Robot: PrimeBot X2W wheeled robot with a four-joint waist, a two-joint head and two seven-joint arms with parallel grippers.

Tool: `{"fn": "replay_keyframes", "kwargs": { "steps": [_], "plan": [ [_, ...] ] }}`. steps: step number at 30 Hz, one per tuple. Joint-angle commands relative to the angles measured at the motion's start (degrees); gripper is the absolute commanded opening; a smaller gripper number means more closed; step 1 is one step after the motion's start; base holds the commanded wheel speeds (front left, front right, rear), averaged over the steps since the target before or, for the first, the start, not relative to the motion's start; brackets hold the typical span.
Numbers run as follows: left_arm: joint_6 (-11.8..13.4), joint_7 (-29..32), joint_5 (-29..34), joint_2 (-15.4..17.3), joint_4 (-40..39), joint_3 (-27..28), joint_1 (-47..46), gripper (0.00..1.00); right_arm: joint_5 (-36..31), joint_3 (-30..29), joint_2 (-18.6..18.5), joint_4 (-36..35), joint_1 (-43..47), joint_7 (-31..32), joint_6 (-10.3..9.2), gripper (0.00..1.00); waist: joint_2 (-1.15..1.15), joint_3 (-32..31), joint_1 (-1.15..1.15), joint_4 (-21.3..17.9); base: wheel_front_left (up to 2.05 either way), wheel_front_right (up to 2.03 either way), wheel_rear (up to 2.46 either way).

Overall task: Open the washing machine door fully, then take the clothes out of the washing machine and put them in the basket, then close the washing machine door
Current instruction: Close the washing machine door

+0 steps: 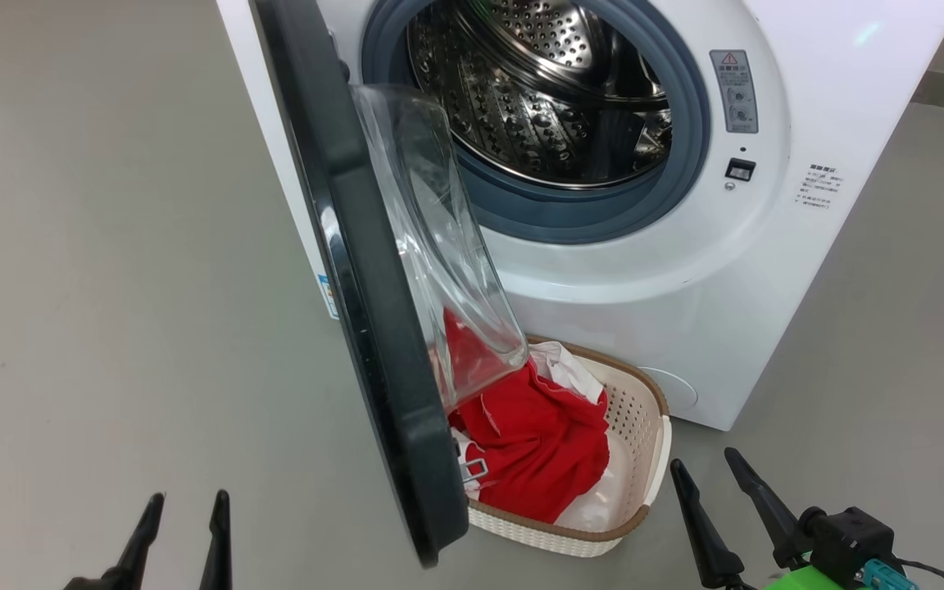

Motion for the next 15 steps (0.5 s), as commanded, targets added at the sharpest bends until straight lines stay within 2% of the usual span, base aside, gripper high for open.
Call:
{"fn": "replay_keyframes", "kwargs": {
  "steps": [1,15],
  "plan": [
    [-0.3,-0.7,0.9,0.1,-1.8,2.5,0.0,1.0,0.1,1.2,0.0,-1.6,-1.4,-0.4,0.44,1.0,0.0,0.0,0.0,0.0,0.0,0.0,0.0],
    [-0.3,-0.7,1.4,-0.7,-2.2,3.1,0.2,1.0,-0.1,1.1,0.0,-1.5,-1.7,-0.4,0.44,1.0,0.0,0.3,0.0,-0.1,0.0,0.0,0.0]
  ]
}}
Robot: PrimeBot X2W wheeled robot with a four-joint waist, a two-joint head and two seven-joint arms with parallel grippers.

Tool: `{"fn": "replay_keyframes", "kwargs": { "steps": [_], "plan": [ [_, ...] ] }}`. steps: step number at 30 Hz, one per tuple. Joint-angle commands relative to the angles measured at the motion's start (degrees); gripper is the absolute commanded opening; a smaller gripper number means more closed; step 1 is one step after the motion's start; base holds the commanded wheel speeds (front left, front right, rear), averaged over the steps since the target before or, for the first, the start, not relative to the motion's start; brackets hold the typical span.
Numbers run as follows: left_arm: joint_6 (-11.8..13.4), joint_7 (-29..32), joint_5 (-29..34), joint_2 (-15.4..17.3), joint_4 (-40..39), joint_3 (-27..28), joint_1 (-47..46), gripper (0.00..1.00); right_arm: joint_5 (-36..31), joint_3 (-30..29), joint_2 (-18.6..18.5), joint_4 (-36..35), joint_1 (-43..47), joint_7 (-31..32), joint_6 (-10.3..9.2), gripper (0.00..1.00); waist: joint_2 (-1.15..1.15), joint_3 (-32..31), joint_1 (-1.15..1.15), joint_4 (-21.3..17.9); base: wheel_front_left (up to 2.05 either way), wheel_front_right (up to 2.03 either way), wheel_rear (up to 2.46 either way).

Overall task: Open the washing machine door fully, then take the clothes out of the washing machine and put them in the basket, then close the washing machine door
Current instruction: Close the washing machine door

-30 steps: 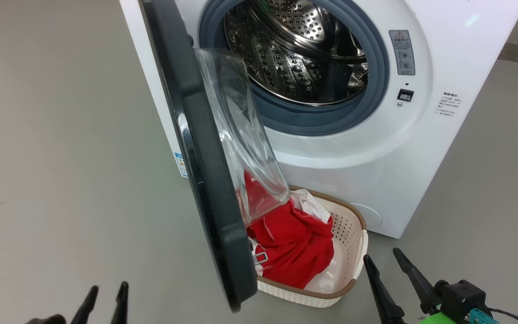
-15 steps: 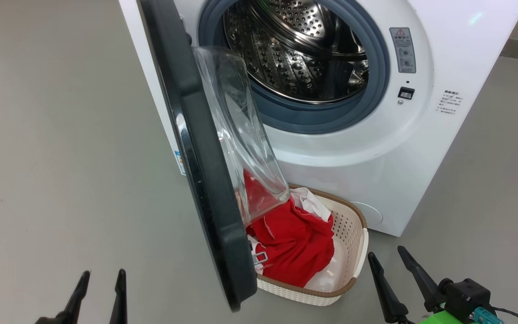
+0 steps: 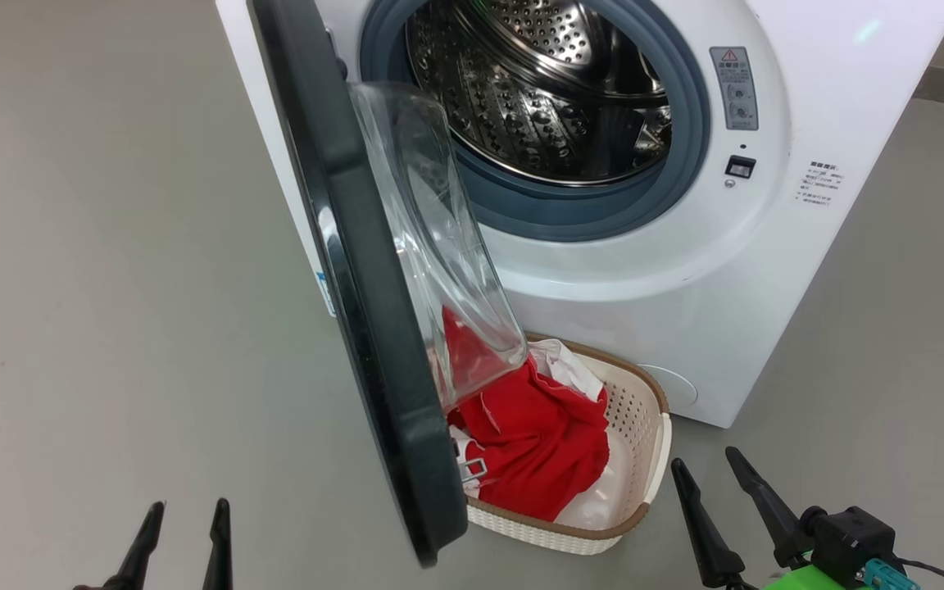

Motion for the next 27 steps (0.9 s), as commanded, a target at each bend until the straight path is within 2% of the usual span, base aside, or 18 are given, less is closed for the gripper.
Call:
{"fn": "replay_keyframes", "kwargs": {
  "steps": [1,4,5,6,8,13,16,18,22,25,27],
  "plan": [
    [-0.3,-0.7,-0.4,0.3,-1.8,1.9,-0.9,1.0,-0.1,1.2,0.0,-1.4,-1.7,-0.4,0.44,1.0,0.0,0.0,0.0,0.0,0.0,0.0,0.0],
    [-0.3,-0.7,-2.7,0.3,-1.7,1.9,-1.0,1.0,0.0,1.2,0.0,-1.3,-1.7,-0.4,0.44,1.0,0.0,0.0,0.0,0.0,0.0,0.0,0.0],
    [-0.3,-0.7,-6.1,0.3,-1.5,1.8,-1.3,0.74,0.0,1.2,0.0,-1.3,-1.8,-0.4,0.44,1.0,0.0,0.1,0.0,-0.1,0.0,0.0,0.0],
    [-0.3,-0.7,-6.1,0.3,-1.5,1.8,-1.3,0.74,0.0,1.2,0.0,-1.3,-1.8,-0.4,0.44,1.0,0.0,0.1,0.0,-0.1,0.0,0.0,0.0],
    [-0.3,-0.7,-10.2,0.3,-1.7,1.1,-1.8,0.0,0.0,1.2,0.0,-1.3,-1.8,-0.4,0.44,1.0,0.0,0.0,0.0,-0.1,0.0,0.0,0.0],
    [-0.3,-0.7,-23.3,0.3,-3.4,-1.8,-2.9,0.0,0.0,1.2,0.0,-1.2,-1.8,-0.4,0.44,1.0,0.0,-0.1,0.0,-0.4,0.0,0.0,0.0],
    [-0.3,-0.7,-38.3,0.3,-4.5,-4.2,-3.8,0.0,0.0,1.4,0.0,-1.3,-1.8,-0.4,0.44,1.0,0.0,-0.2,0.0,-0.7,0.0,0.0,0.0],
    [-0.3,-0.7,-51.1,0.3,-6.4,-7.5,-4.4,0.0,0.0,1.5,0.0,-1.3,-1.8,-0.4,0.44,1.0,0.0,-0.1,0.0,-0.9,0.0,0.0,0.0],
    [-0.3,2.2,-71.8,4.7,-11.0,-10.0,-5.0,0.0,0.1,1.7,0.0,-1.3,-1.8,-0.4,0.44,1.0,0.0,0.1,0.0,-1.5,0.0,0.0,0.0],
    [-0.3,8.0,-80.8,7.5,-13.8,-9.8,-5.0,0.0,0.2,1.7,0.0,-1.4,-1.9,-0.4,0.44,1.0,0.0,0.2,0.0,-2.1,0.0,0.0,0.0],
    [-0.3,13.1,-83.9,9.1,-15.2,-10.2,-4.9,0.0,0.2,1.8,0.0,-1.4,-1.9,-0.4,0.44,1.0,0.0,0.3,0.0,-2.5,0.0,0.0,0.0]
  ]
}}
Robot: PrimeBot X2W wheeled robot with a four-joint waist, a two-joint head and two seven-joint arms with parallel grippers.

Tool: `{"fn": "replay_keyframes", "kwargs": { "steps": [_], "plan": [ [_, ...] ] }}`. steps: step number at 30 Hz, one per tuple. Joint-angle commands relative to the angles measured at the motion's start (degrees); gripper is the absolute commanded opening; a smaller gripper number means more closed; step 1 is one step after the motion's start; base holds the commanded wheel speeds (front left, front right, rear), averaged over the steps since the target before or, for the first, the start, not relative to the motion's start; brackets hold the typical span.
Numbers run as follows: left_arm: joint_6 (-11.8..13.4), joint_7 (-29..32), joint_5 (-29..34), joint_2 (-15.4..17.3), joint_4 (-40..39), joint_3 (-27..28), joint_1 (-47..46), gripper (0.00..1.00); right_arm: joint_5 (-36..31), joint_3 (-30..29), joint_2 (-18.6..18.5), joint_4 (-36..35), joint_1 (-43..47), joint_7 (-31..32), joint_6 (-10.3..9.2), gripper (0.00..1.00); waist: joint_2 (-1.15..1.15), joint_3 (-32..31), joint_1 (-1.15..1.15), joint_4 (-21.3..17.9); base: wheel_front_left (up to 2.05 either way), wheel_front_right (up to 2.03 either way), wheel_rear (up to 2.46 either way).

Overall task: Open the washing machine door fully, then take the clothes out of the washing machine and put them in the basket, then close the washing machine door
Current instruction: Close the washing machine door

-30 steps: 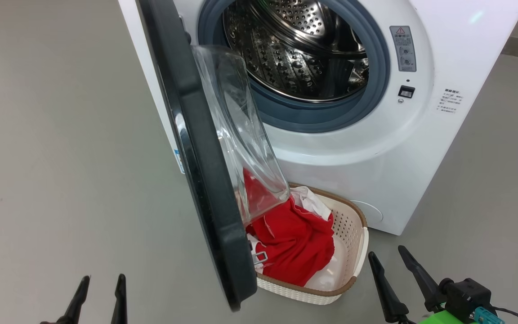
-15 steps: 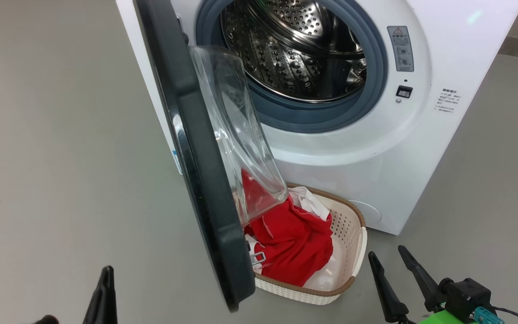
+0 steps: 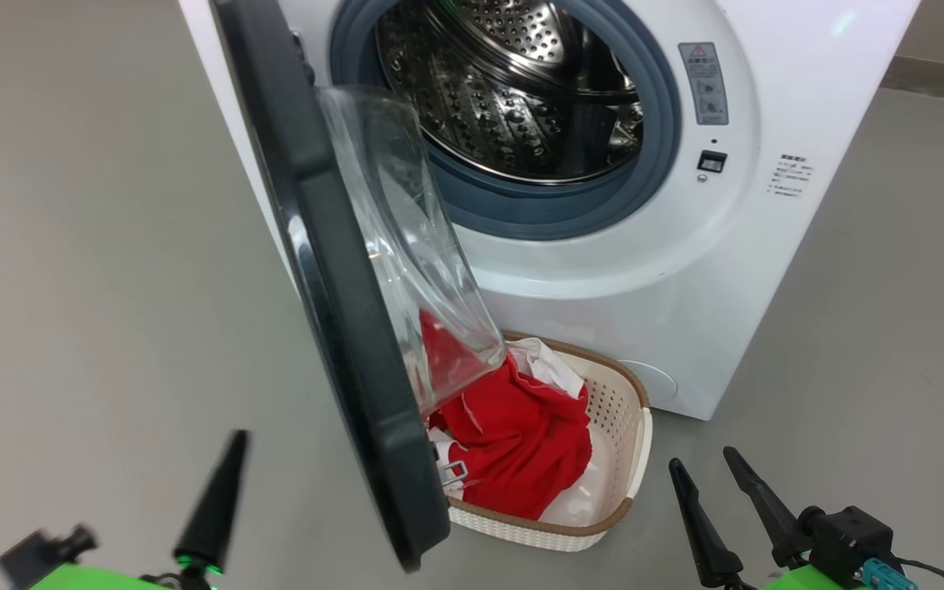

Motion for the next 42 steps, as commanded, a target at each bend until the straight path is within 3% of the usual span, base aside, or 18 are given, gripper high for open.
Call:
{"fn": "replay_keyframes", "kwargs": {
  "steps": [1,4,10,22,33,42],
  "plan": [
    [-0.3,2.6,-1.0,1.7,-2.2,1.3,-1.8,0.0,0.2,1.6,0.0,-1.4,-1.9,-0.4,0.44,1.0,0.0,0.1,0.0,-0.4,0.0,0.0,0.0],
    [-0.3,9.7,-2.3,3.4,-3.6,0.3,-1.2,0.0,0.3,1.7,0.0,-1.4,-2.0,-0.4,0.44,1.0,0.0,0.3,0.0,-1.1,0.0,0.0,0.0],
    [-0.3,17.5,-3.0,2.7,-5.2,1.4,-0.8,0.0,0.5,1.7,0.0,-1.5,-2.3,-0.4,0.44,1.0,0.0,0.9,0.0,-2.5,0.0,0.0,0.0],
    [-0.3,22.5,0.4,-0.9,-6.1,2.7,-2.5,0.0,0.6,1.7,0.0,-1.8,-3.8,-0.4,0.44,1.0,0.0,3.2,0.0,-6.3,0.0,0.0,0.0],
    [-0.3,20.9,4.7,-2.4,-6.6,0.6,-8.2,0.0,1.2,1.0,0.0,-2.5,-6.0,-0.4,0.44,1.0,0.0,6.5,0.0,-12.1,0.0,0.0,0.0],
    [-0.3,12.5,9.3,0.8,-4.2,-3.4,-17.5,0.0,3.1,1.2,0.0,-3.3,-8.6,-0.4,0.44,1.0,0.0,10.7,0.0,-19.8,0.0,0.0,0.0]
  ]
}}
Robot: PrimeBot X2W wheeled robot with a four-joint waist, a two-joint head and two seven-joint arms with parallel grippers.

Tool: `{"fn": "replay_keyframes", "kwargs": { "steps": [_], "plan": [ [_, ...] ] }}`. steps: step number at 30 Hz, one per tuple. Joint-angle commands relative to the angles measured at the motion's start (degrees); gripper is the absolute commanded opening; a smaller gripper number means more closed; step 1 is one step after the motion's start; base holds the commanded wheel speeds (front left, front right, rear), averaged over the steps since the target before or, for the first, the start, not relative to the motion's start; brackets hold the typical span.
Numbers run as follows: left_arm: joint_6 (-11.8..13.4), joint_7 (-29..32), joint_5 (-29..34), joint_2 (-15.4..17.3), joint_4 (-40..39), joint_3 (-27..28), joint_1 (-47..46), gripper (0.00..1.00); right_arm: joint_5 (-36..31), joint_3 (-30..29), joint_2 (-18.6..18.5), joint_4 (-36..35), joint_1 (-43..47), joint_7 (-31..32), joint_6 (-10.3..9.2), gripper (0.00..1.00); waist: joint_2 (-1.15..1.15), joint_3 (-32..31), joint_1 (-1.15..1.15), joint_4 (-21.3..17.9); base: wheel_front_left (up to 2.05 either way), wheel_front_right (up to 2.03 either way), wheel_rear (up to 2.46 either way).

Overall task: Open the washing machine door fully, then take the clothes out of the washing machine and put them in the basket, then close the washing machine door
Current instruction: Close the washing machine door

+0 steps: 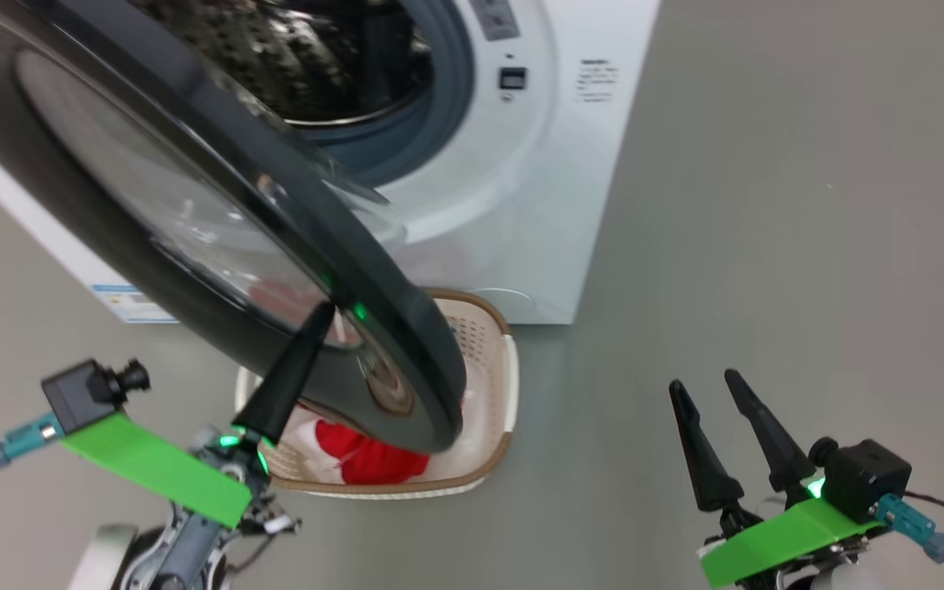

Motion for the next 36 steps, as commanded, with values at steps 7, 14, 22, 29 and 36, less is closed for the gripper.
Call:
{"fn": "replay_keyframes", "kwargs": {
  "steps": [7,14,22,29,36],
  "plan": [
    [-0.4,-8.3,4.0,6.0,3.6,-2.8,-9.8,0.0,2.1,1.8,0.0,-2.1,-3.5,-0.4,0.44,1.0,0.0,4.9,0.0,-8.8,0.0,0.0,0.0],
    [-0.4,-16.2,5.4,10.2,10.3,-6.1,-16.8,0.0,3.4,2.5,0.0,-2.4,-4.0,-0.4,0.44,1.0,0.0,6.2,0.0,-13.0,0.0,0.0,0.0],
    [-0.4,-22.5,4.7,12.9,18.3,-9.1,-24.3,0.0,3.9,3.0,0.0,-2.5,-3.9,-0.4,0.44,1.0,0.0,6.5,0.0,-15.3,0.0,0.0,0.0],
    [-0.4,-24.9,3.4,14.0,22.6,-10.8,-27.6,0.0,3.8,3.3,0.0,-2.4,-3.8,-0.4,0.44,1.0,0.0,6.1,0.0,-15.7,0.0,0.0,0.0],
    [-0.4,-26.3,2.3,14.4,23.0,-13.8,-25.8,0.0,3.1,2.9,0.0,-2.2,-2.9,-0.4,0.44,1.0,0.0,4.6,0.0,-14.2,0.0,0.0,0.0]
  ]
}}
